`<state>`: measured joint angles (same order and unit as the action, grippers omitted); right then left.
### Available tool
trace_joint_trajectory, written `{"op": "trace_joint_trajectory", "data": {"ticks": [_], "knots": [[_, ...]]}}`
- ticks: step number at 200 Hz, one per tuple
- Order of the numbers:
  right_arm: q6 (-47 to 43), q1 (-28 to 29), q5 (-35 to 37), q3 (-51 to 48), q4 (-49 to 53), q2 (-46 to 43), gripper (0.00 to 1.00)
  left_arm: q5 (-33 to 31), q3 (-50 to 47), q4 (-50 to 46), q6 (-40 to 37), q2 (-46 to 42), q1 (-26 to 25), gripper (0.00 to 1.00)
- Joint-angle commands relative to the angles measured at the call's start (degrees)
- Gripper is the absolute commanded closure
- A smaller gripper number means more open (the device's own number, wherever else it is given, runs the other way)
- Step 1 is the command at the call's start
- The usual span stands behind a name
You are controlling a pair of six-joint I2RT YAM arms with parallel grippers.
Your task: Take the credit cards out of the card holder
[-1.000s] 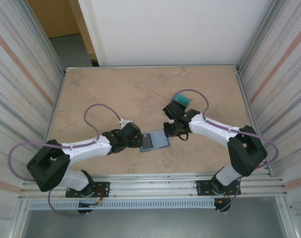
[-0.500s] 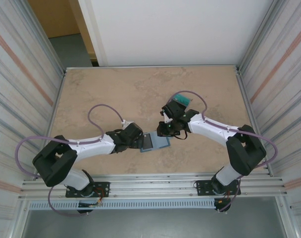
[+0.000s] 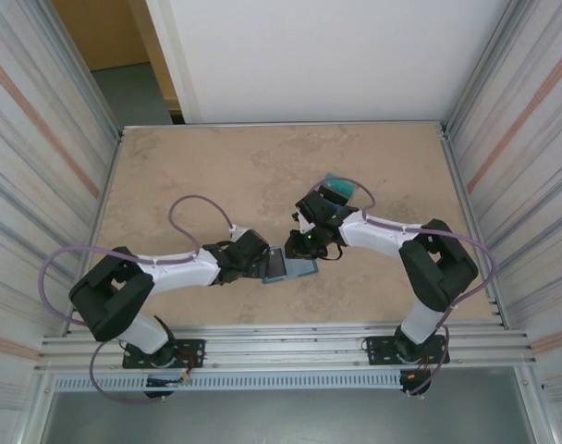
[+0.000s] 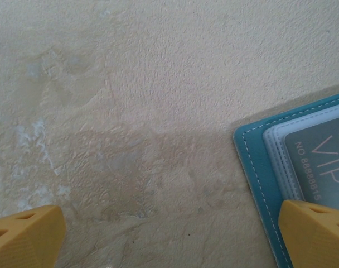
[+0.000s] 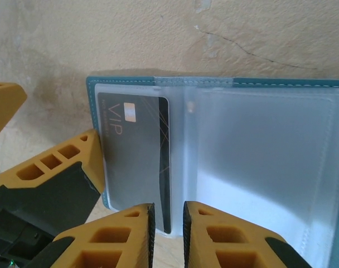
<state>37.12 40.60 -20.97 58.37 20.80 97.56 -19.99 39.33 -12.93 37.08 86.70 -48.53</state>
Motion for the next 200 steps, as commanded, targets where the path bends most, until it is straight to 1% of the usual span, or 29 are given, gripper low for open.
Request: {"op": "trace_joint_trajectory", "data": {"ticks": [1,77,166,200], "knots": [[1.6,0.5,-2.5,1.3,-2.1,1.6,0.77,-0.7,1.0,-0.4,-0.3,0.5,-0.5,0.01],[2.1,0.7,-4.4,1.0,-4.4,4.6,0.79,-0.9,0.9,-0.4,-0.1,0.4,-0.5,0.01],[2.1,0.5,-3.8,1.0,-4.8,7.1,0.80,-1.1,0.8,-0.7,0.0,0.4,-0.5,0.01],[2.5,0.5,-5.0,0.5,-6.0,7.7,0.82,-1.1,0.8,-0.6,0.0,0.6,-0.5,0.01]]}}
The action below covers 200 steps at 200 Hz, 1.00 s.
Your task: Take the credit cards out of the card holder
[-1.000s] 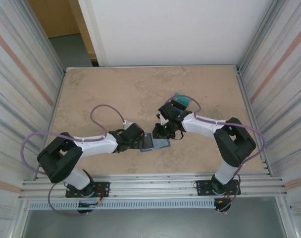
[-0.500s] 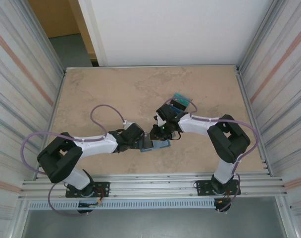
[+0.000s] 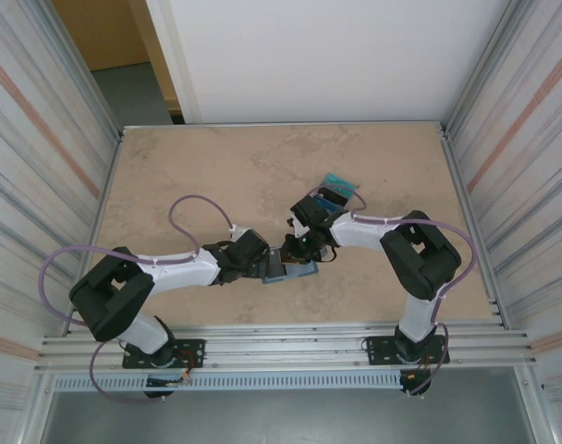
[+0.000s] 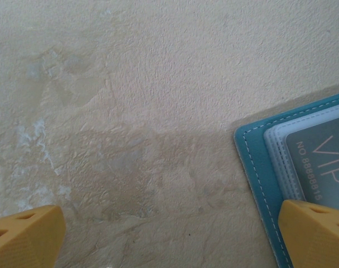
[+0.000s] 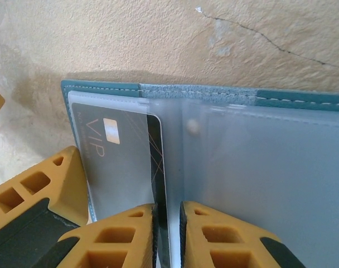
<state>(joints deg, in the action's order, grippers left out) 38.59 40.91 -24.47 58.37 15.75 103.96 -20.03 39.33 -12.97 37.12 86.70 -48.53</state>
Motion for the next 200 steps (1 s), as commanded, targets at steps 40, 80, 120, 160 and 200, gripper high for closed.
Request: {"op": "trace_joint_trajectory", "data": {"ticks": [40,80,120,160,200], "knots": [[1.4,0.3,-3.6,0.1,-2.9,1.3,0.84,-0.9,0.9,-0.5,-0.1,0.7,-0.5,0.01],[1.9,-0.2,-5.3,-1.1,-4.8,0.6,0.89,-1.0,0.9,-0.6,0.0,0.7,-0.5,0.01],[2.6,-1.3,-7.7,-3.2,-7.9,-1.2,0.96,-1.4,0.8,-0.6,-0.1,0.8,-0.5,0.01],[2.7,-2.3,-6.7,-4.6,-7.8,-3.1,1.00,-1.5,0.8,-0.7,0.0,1.0,-0.5,0.01],[2.5,-3.4,-5.1,-6.1,-7.2,-4.6,1.00,-2.0,0.9,-1.2,0.0,0.9,-0.4,0.01]]}}
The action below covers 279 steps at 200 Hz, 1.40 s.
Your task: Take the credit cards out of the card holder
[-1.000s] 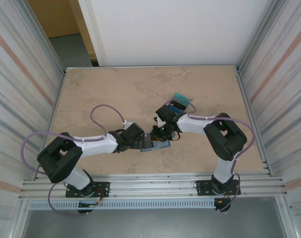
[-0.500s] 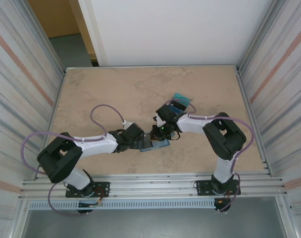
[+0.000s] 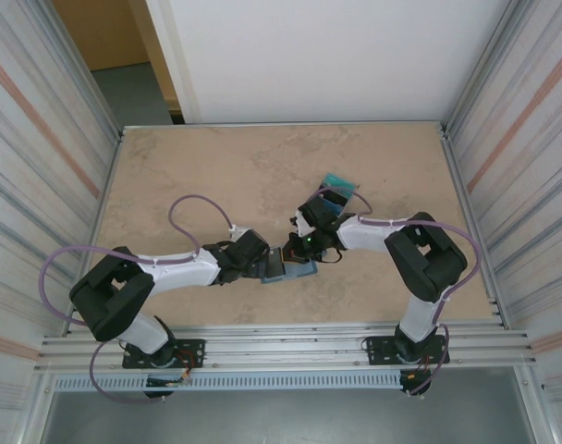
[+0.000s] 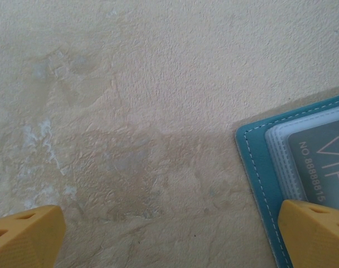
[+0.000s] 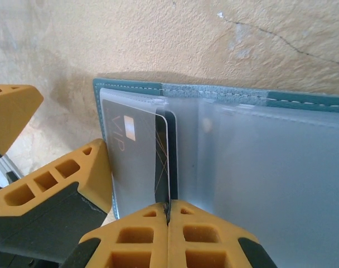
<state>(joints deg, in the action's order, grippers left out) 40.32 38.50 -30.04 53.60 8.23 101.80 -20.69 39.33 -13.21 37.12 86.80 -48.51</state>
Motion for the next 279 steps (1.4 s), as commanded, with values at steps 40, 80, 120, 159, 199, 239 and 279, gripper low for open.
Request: {"op": "trace_joint_trajectory", "data": {"ticks": [40,80,120,159,199,239,279], "knots": [[-0.2,-1.9,2.3,-1.5,2.4,-3.1,1.00,-1.2,0.6,-1.0,-0.1,0.7,0.1,0.01],[-0.5,-2.5,2.6,-1.7,2.9,-3.6,1.00,-0.9,0.4,-0.1,-0.9,0.8,1.1,0.01],[0.8,-2.5,2.0,-2.3,0.6,-3.0,1.00,-0.8,1.0,0.8,-2.6,0.9,2.5,0.01],[2.7,-2.5,1.6,-3.2,-2.0,-1.9,1.00,-0.7,2.1,1.4,-5.2,1.4,3.7,0.01],[3.5,-2.5,1.7,-3.1,-3.0,-1.2,1.00,-0.6,3.5,0.9,-6.4,0.4,3.8,0.01],[3.7,-2.5,2.0,-2.9,-2.5,-1.7,1.00,-0.4,5.0,-0.6,-6.8,-4.2,3.0,0.01],[3.8,-2.5,2.2,-3.0,-2.1,-2.0,1.00,0.2,6.8,-1.6,-7.8,-2.6,1.8,0.01]]}}
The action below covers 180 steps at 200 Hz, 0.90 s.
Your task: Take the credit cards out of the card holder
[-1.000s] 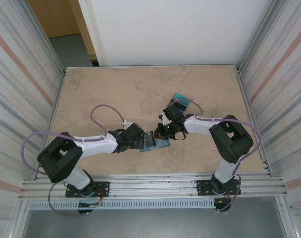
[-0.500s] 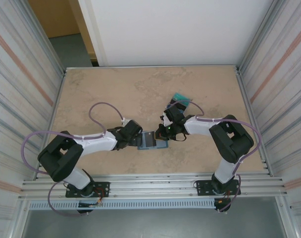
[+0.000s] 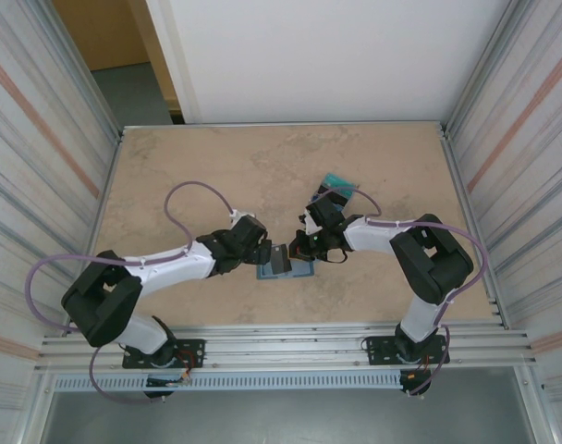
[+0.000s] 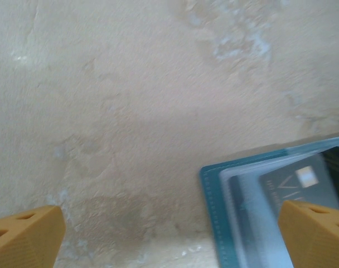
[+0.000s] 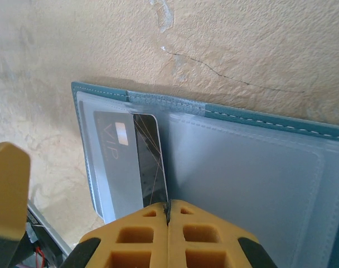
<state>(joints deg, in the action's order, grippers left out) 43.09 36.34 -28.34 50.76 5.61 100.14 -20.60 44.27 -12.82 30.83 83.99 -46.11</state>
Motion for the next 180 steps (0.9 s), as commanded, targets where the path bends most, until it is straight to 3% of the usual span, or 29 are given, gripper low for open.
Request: {"op": "trace_joint_trajectory", "data": {"ticks": [1,95,151,180], "knots": [[1.0,-0.3,0.5,-0.1,0.5,-0.4,1.00,0.1,1.8,-2.1,-1.5,0.4,-0.6,0.01],[2.2,-0.3,0.3,-1.3,-0.8,-1.4,1.00,0.2,5.0,-6.3,-1.1,8.8,-1.9,0.01],[3.4,-0.6,-0.9,-2.4,-3.2,-0.4,0.82,0.6,5.0,-7.6,-0.3,10.5,-1.9,0.01],[4.4,-0.9,-2.2,-3.2,-5.5,0.6,0.78,0.6,4.3,-8.0,-0.1,10.2,-1.9,0.01]]}}
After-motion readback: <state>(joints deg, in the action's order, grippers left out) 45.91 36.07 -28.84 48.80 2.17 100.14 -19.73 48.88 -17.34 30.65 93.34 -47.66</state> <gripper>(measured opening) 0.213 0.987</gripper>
